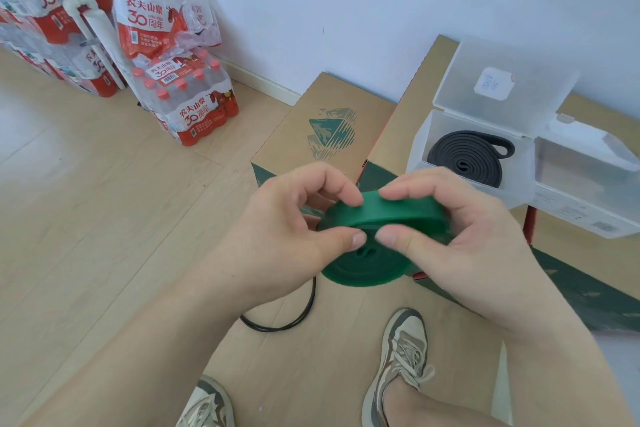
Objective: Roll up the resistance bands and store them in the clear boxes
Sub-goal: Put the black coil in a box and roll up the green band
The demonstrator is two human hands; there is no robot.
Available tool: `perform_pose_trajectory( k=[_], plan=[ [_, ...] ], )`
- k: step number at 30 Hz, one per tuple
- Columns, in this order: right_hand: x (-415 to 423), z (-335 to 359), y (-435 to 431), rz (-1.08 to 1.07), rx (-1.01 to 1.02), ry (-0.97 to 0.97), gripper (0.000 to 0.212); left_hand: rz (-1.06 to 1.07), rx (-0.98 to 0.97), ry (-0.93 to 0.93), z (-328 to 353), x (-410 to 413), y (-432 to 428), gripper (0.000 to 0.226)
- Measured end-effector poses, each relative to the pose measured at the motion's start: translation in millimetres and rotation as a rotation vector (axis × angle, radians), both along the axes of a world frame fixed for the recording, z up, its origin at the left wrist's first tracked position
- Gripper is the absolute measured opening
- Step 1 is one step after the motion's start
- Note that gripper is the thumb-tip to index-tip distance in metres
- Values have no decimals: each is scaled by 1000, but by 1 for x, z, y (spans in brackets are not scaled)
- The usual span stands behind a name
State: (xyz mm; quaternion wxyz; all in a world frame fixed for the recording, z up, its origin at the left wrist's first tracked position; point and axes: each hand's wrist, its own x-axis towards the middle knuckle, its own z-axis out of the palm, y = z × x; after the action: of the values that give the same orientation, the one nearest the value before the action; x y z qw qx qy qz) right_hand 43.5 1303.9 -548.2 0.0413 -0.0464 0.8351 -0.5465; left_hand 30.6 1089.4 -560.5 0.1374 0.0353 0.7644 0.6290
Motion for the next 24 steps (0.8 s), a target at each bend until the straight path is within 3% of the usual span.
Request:
perform_pose_trajectory(
  k=[2,8,19,24],
  plan=[
    [-2,1,3,11,-9,40,27,32,51,-30,0,-1,-2,34],
    [-2,2,4,24,-150,-70,36,80,150,16,2,3,-1,30],
    [0,-2,-4,-17,-56,83,40,-16,-15,57,6,4,3,31],
    [-1,1,-5,7,-135,-27,40,-30,17,33,5,1,-2,39]
  ],
)
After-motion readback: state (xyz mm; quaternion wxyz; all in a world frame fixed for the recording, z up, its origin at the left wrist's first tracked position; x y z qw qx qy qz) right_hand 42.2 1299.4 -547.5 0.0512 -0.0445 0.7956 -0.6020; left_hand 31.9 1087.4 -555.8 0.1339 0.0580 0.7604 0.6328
